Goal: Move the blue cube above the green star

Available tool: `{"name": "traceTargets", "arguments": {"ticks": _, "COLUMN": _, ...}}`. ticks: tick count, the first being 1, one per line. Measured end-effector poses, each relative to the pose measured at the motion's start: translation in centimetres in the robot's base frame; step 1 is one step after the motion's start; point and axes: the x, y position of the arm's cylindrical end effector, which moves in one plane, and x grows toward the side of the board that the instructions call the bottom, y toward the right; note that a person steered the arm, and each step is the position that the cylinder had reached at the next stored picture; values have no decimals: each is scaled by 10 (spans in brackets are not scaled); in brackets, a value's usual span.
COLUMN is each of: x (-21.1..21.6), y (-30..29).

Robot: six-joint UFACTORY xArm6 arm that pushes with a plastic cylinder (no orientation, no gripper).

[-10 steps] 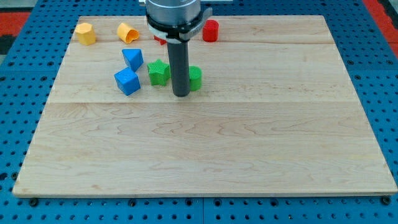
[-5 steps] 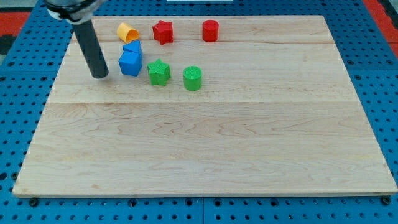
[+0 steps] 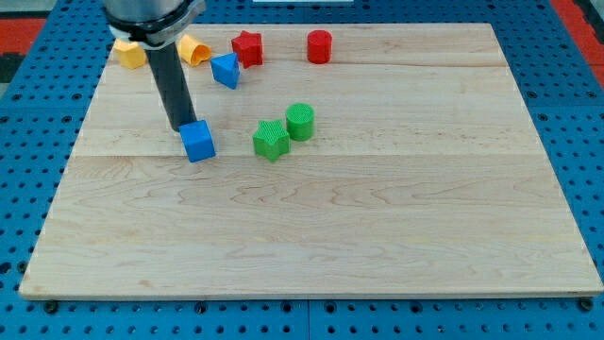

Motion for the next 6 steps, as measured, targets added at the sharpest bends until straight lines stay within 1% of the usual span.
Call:
{"name": "traceTargets", "arguments": {"ticks": 1, "x": 15, "y": -31}}
{"name": "traceTargets", "arguments": {"ticks": 2, "x": 20, "y": -43}}
{"name": "traceTargets", "arguments": {"ticks": 3, "x": 46, "y": -35}}
{"name": "traceTargets", "arguments": {"ticks": 4, "x": 29, "y": 40}}
{"name": "traceTargets", "arguments": {"ticks": 5, "x": 5, "y": 92}}
{"name": "traceTargets", "arguments": {"ticks": 6, "x": -1, "y": 128}}
